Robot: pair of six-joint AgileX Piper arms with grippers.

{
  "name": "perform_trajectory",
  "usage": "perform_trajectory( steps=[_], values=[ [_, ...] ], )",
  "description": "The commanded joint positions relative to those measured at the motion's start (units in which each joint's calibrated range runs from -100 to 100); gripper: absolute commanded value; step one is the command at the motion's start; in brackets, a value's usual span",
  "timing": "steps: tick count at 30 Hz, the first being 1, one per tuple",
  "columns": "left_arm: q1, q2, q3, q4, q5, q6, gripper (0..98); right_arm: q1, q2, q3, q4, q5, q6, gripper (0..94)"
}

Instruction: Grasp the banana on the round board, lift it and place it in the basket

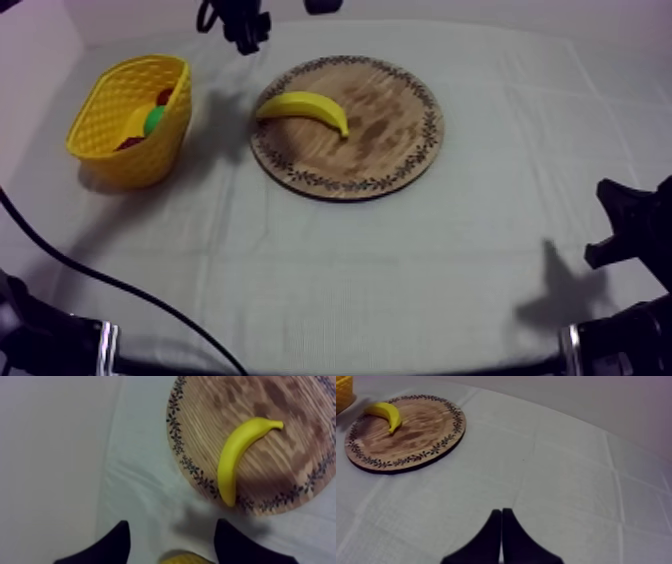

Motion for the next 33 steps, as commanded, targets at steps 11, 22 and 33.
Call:
perform_trajectory(
  steps=[11,22,33],
  values=[
    [-0.13,2.69,2.46,0.52,-3.13,-1.36,69.2,0.00,0.00,-0.03,0.00,-0.02,0.02,0.3],
    [0.08,10.41,3.31,2.32,-7.27,-1.51,68.4,0.00,0.00,-0.03,0.00,-0.02,0.02,0.3],
    [0.57,21.31,-4.18,2.87,-8.56,-1.58,67.7,0.00,0.00,-0.03,0.00,-0.02,0.02,0.3]
  ],
)
